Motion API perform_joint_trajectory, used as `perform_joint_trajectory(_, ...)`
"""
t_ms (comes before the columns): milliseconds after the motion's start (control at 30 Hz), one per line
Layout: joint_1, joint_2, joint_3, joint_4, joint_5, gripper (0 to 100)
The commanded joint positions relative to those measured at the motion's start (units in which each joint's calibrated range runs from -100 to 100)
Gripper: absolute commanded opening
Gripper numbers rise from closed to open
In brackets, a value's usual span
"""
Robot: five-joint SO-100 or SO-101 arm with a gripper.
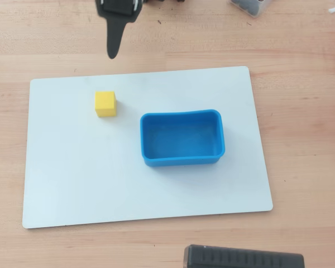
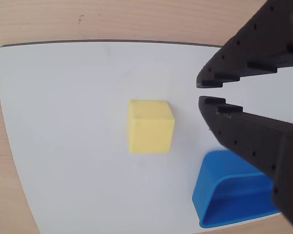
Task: Pick up yellow cube and drop it in the blue rectangular bin
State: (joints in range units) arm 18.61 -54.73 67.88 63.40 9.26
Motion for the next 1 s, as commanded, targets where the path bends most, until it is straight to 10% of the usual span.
perform_joint_trajectory(0, -0.5, 15.9, -18.2, 0.6, 4.1, 0)
perform_joint_trajectory(967, 0.5, 48.1, -43.3, 5.9, 2.5, 21)
